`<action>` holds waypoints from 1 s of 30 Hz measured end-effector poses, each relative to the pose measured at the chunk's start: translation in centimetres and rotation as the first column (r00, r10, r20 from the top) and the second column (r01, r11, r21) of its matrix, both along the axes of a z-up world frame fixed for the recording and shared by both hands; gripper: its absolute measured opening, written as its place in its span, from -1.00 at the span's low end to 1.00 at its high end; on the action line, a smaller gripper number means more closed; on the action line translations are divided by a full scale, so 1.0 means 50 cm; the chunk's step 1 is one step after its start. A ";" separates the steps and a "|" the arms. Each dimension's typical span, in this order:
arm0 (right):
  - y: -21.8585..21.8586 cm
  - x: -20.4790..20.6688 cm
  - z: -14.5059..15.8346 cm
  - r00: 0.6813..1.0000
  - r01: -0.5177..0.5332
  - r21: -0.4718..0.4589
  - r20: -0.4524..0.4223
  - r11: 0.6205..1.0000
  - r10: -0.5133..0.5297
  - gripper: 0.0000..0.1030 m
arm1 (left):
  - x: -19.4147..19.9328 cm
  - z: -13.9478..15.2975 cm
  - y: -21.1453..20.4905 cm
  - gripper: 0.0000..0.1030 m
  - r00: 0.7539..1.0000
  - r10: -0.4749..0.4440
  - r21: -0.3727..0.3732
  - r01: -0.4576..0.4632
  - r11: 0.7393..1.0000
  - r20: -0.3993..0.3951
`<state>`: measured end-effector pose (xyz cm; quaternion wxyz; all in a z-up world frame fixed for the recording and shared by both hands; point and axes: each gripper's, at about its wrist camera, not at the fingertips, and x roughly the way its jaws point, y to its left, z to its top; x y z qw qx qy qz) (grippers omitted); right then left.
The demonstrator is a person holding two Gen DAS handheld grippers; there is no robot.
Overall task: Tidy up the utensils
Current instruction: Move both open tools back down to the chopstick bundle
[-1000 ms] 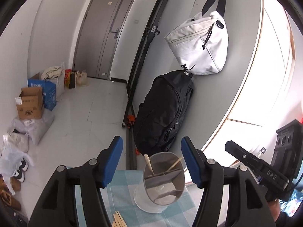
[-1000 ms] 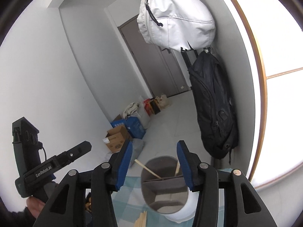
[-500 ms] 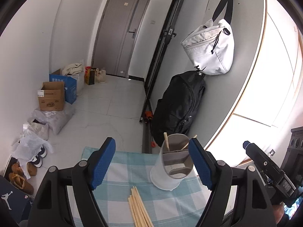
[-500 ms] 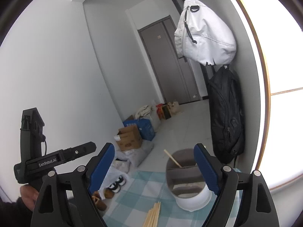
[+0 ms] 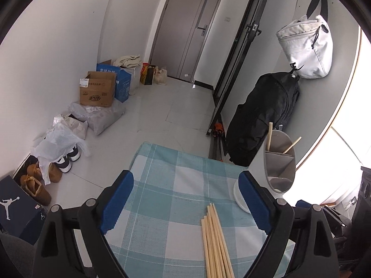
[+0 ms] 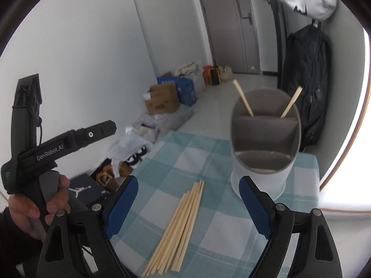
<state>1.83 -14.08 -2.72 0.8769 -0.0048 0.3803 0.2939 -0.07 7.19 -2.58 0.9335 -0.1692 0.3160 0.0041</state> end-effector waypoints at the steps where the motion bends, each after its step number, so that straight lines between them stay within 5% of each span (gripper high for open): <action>1: 0.012 0.013 -0.015 0.999 -0.014 -0.020 -0.030 1.000 0.013 0.45 | 0.003 -0.009 0.008 0.73 1.000 0.003 0.005 -0.003 1.000 -0.006; 8: 0.092 0.100 -0.130 0.975 -0.078 -0.164 -0.218 0.983 0.040 -0.24 | 0.010 -0.055 0.061 0.73 0.997 0.047 -0.032 -0.049 0.998 -0.064; 14: 0.138 0.154 -0.199 0.955 -0.062 -0.316 -0.294 0.947 -0.036 -0.56 | 0.035 -0.084 0.099 0.73 0.988 0.072 -0.085 -0.084 0.993 -0.138; 30: 0.192 0.192 -0.220 0.948 -0.099 -0.372 -0.318 0.923 -0.027 -0.61 | 0.044 -0.093 0.133 0.73 0.975 0.102 -0.168 -0.136 0.976 -0.198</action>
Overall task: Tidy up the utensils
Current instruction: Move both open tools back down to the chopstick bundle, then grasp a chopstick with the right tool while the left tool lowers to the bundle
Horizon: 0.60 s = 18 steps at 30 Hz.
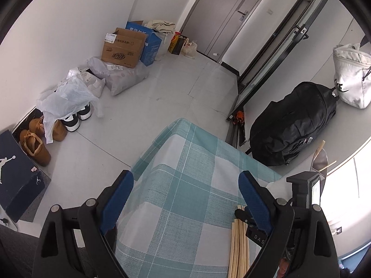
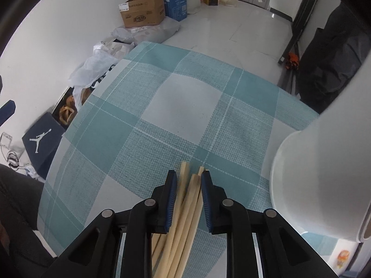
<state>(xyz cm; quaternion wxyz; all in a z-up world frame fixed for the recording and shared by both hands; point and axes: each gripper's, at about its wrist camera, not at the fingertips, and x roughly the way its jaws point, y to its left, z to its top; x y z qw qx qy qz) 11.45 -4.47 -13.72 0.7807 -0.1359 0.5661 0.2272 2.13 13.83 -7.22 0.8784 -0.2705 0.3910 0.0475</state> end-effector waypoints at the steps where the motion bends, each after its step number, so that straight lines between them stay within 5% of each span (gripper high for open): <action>1: -0.001 0.002 -0.002 1.000 0.013 0.009 -0.014 1.000 -0.013 -0.72 | 0.000 0.000 0.002 0.73 1.000 0.002 -0.003 -0.002 1.000 -0.001; 5: -0.016 0.002 0.002 0.998 0.064 0.060 -0.019 0.996 -0.063 -0.90 | 0.002 -0.005 0.008 0.73 1.000 0.009 -0.015 -0.010 1.000 -0.011; 18: -0.093 -0.017 0.097 0.982 0.175 0.308 0.010 0.935 -0.187 -0.93 | 0.007 -0.014 -0.008 0.73 0.999 -0.013 -0.015 0.012 1.000 -0.045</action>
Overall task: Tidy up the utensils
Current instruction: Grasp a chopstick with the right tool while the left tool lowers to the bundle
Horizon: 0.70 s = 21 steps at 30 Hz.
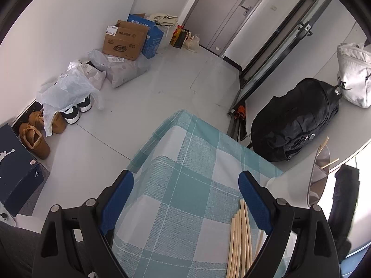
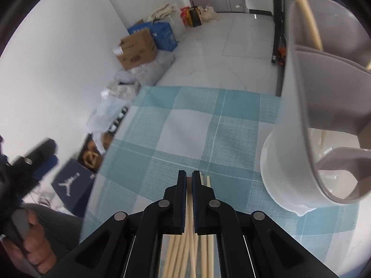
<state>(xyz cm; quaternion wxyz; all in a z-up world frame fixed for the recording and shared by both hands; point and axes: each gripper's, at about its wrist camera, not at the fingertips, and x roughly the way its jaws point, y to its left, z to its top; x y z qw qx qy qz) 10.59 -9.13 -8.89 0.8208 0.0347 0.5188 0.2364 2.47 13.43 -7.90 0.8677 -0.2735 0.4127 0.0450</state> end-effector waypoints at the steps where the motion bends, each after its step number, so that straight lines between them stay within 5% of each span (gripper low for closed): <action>1: -0.006 -0.005 0.009 1.000 0.007 0.019 0.011 1.000 -0.008 -0.93 | 0.001 -0.002 -0.005 0.73 1.000 -0.010 0.007 0.010 1.000 -0.005; 7: -0.055 -0.037 0.081 0.993 0.036 0.134 0.106 0.990 -0.051 -0.93 | 0.015 -0.023 -0.054 0.73 0.987 -0.135 0.026 0.137 0.990 -0.084; 13: -0.140 -0.074 0.139 0.953 0.104 0.308 0.242 0.946 -0.184 -0.93 | 0.018 -0.060 -0.150 0.73 0.930 -0.297 0.089 0.322 0.942 -0.218; 17: -0.143 -0.121 0.145 0.889 0.090 0.256 0.414 0.962 -0.194 -0.93 | 0.008 -0.065 -0.201 0.73 0.907 -0.338 0.168 0.385 0.908 -0.251; 21: -0.153 -0.130 0.124 0.890 0.093 0.250 0.414 0.964 -0.193 -0.93 | 0.006 -0.078 -0.226 0.73 0.896 -0.322 0.250 0.402 0.881 -0.305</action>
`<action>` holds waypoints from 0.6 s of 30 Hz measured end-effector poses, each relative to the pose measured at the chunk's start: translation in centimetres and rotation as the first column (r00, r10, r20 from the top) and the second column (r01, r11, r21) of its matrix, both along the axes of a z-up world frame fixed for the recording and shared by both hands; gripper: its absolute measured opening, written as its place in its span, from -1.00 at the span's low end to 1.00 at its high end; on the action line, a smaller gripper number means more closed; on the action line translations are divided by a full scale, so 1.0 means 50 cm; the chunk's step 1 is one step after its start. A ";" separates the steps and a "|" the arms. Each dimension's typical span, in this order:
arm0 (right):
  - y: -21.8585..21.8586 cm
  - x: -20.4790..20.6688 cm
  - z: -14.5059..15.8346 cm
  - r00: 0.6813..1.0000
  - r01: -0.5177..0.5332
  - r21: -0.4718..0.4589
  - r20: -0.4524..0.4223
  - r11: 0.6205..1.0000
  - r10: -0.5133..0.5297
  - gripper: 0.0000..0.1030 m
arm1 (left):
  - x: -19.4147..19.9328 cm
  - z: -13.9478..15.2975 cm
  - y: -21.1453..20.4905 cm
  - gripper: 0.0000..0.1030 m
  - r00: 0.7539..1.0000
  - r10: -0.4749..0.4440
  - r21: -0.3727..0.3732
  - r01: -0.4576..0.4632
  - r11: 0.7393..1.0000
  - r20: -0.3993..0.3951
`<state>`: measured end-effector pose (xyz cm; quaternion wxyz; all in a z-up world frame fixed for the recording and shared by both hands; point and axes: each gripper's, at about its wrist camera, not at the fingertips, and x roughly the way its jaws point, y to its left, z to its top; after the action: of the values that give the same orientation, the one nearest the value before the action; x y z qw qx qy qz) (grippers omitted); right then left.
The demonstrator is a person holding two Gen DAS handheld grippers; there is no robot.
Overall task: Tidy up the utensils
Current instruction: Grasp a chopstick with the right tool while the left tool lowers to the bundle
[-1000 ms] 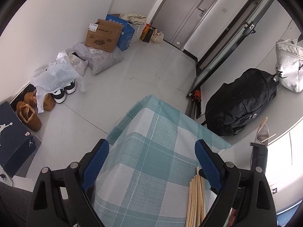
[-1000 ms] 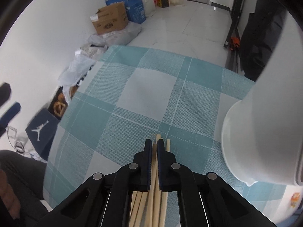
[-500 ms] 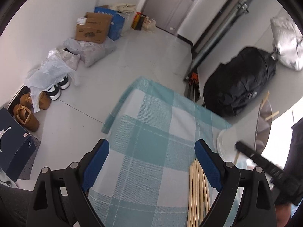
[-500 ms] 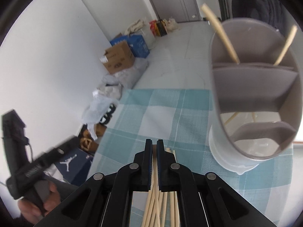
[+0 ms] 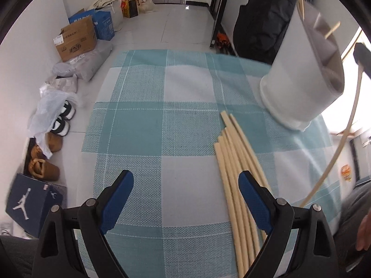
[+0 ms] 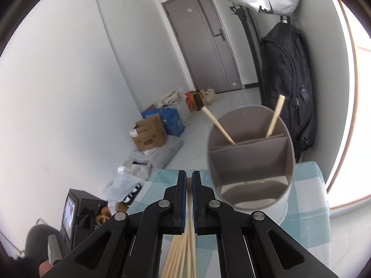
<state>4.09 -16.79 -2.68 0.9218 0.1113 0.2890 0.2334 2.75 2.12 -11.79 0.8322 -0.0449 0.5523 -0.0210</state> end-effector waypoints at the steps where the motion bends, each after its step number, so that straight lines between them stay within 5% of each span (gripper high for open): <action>1: -0.011 0.000 -0.005 1.000 0.012 0.011 -0.012 1.000 -0.012 -0.93 | 0.000 -0.008 -0.004 0.73 1.000 -0.002 0.028 0.003 1.000 -0.013; 5: -0.056 -0.002 -0.006 0.999 0.036 0.062 -0.034 0.997 -0.034 -0.93 | -0.004 -0.034 -0.011 0.74 0.997 0.009 0.070 -0.004 0.998 -0.077; 18: -0.102 -0.017 0.021 0.998 0.060 0.116 -0.001 0.991 -0.060 -0.93 | 0.034 -0.041 -0.018 0.74 0.995 0.060 0.083 -0.053 0.995 -0.082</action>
<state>3.23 -21.91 -1.64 0.9207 0.1730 0.2702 0.2222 4.43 1.24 -13.84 0.8096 -0.0279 0.5857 0.0267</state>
